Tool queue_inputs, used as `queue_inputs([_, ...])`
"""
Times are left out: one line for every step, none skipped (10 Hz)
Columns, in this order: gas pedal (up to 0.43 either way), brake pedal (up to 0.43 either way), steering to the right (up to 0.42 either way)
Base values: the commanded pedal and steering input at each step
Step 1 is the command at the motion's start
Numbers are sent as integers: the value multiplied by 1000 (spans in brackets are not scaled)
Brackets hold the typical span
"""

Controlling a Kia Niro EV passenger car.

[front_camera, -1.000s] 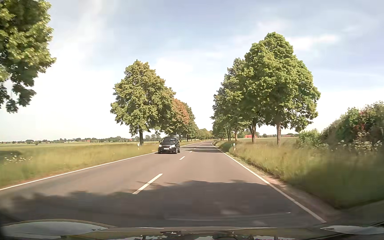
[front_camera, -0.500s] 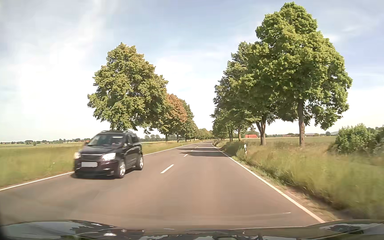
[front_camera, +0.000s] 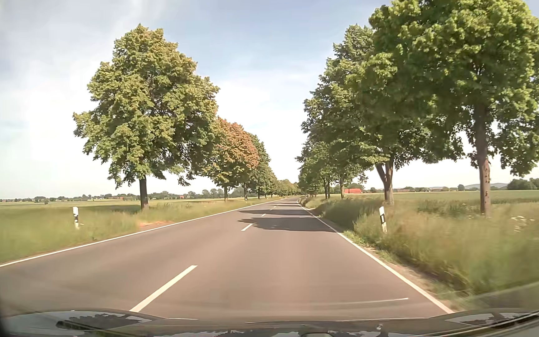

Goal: Follow the waypoints while adhering to traffic rules and regulations

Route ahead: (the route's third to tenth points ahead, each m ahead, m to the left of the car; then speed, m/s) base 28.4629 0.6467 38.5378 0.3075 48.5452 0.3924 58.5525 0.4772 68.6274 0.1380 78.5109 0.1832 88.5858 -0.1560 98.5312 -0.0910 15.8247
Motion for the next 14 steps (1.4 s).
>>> queue_inputs([150,0,-2])
queue_inputs([150,0,-1])
queue_inputs([150,0,-2])
queue_inputs([150,0,-2])
queue_inputs([150,0,-2])
queue_inputs([150,0,-2])
queue_inputs([150,0,-2])
queue_inputs([150,0,-2])
queue_inputs([150,0,-2])
queue_inputs([150,0,-2])
queue_inputs([150,0,-2])
queue_inputs([150,0,-2])
queue_inputs([150,0,-3])
queue_inputs([150,0,-3])
